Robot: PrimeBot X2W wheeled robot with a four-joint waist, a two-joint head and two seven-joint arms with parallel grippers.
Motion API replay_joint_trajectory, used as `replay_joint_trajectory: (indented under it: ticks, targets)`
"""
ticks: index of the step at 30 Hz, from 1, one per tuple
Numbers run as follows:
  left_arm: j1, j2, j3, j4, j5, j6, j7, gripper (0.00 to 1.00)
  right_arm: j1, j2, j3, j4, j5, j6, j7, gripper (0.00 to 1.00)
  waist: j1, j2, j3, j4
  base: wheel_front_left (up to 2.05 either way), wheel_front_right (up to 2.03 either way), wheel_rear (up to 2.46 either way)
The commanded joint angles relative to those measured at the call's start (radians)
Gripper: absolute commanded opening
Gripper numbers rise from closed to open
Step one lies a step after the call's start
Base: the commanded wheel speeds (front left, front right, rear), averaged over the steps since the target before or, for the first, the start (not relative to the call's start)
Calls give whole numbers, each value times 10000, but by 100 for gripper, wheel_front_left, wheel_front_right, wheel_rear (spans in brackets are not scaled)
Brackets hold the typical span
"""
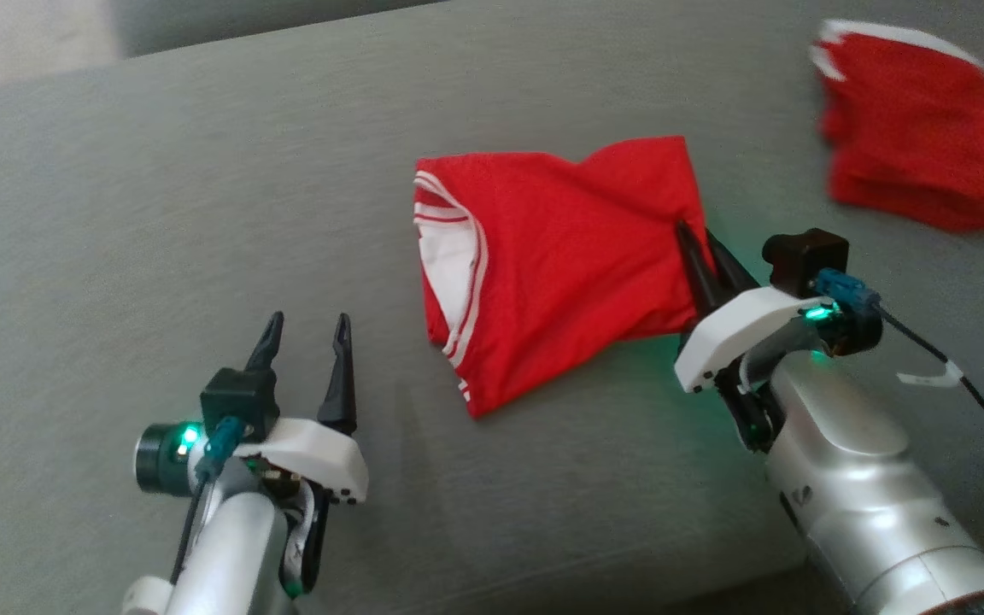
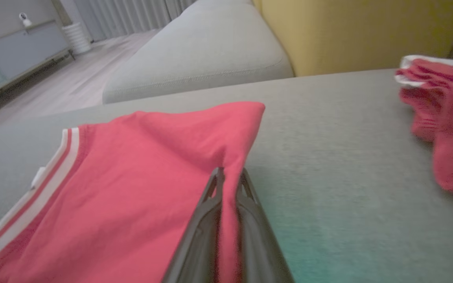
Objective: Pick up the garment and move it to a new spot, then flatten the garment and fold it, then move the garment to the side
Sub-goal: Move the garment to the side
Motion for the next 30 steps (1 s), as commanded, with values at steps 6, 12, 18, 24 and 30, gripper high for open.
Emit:
replay_joint_trajectory:
  ticks: [6,12,18,24,30]
  targets:
    - [-635,76,458,-129,344,-229,-61,100,-61,68,852,-846,705,63,-137,0,0,0,406,-2962,0,0,0]
    - [-965,76,172,-49,381,-368,-61,100,-397,68,805,-1162,760,63,-146,0,0,0,831,-3295,0,0,0]
    - [-1155,76,-137,-8,388,-359,-61,100,-1313,59,-96,-1284,-112,63,-149,0,0,0,1216,-2773,0,0,0]
    - [-1427,78,-165,55,594,-387,-61,100,-2728,-486,-2142,-832,-1856,63,-149,0,0,0,1742,-1834,0,0,0]
    - [-1530,77,-53,-41,625,-365,-61,100,-3612,-1858,-4979,-104,-3933,63,-150,0,0,0,2090,-1169,0,0,0]
